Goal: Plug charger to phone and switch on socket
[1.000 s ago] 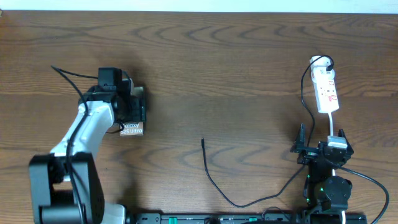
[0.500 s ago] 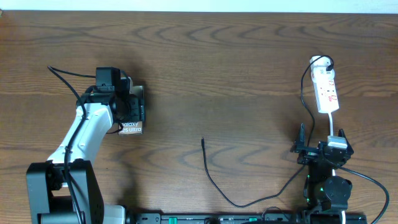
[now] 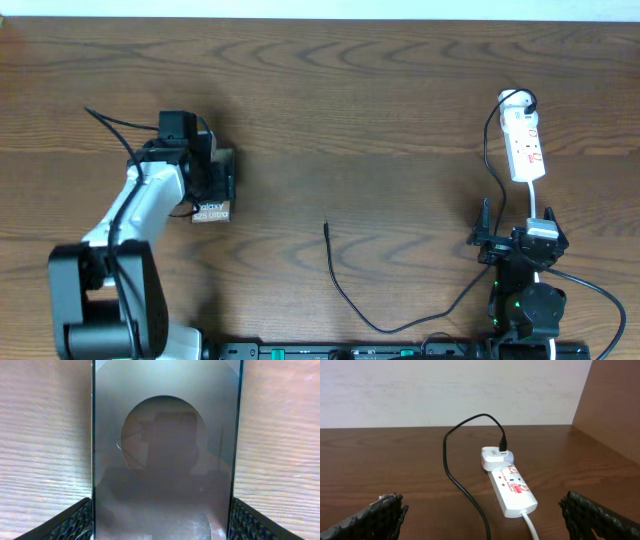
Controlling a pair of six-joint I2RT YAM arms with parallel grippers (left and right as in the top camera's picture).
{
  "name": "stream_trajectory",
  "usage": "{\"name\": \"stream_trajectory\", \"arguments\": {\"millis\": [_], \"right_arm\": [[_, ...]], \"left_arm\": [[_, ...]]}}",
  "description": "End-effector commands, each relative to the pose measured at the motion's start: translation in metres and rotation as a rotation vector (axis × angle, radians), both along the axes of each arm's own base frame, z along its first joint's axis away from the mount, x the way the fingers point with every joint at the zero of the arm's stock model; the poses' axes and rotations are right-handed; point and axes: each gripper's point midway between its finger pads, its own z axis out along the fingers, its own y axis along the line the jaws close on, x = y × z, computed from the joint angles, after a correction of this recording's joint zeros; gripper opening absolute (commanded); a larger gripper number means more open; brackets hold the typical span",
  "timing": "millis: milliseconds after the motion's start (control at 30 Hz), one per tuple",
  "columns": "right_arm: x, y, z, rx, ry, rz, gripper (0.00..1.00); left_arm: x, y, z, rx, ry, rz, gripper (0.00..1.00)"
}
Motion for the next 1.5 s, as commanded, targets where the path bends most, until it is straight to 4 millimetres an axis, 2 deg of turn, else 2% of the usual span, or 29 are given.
{"name": "stream_trajectory", "arguments": {"millis": [0,233,300,600,933,1200,1467], "right_arm": [[0.000,0.003,-0.001,-0.009,0.003,0.011,0.99],[0.000,0.003,-0.001,-0.008,0.003,0.011,0.99],[0.000,0.003,-0.001,-0.009,0.003,0.012,0.99],[0.000,0.003,-0.001,-0.008,0.003,0.011,0.99],[0.000,0.003,-0.001,-0.008,0.003,0.011,0.99],[0.000,0.003,-0.001,-0.008,0.003,0.011,0.99],[0.000,0.003,-0.001,-0.008,0.003,0.011,0.99]], "left_arm": [[-0.010,-0.002,-0.018,-0.014,0.063,-0.001,0.07],[-0.012,-0.002,-0.023,-0.015,0.080,-0.001,0.08],[-0.012,-0.002,-0.023,-0.015,0.080,-0.001,0.11],[-0.010,-0.002,-0.023,-0.014,0.072,-0.001,0.62],[-0.006,-0.002,-0.022,-0.014,0.057,0.000,0.95],[-0.004,-0.002,-0.022,-0.013,0.047,0.000,0.98],[0.008,-0.001,-0.020,-0.007,0.001,-0.003,0.99]]}}
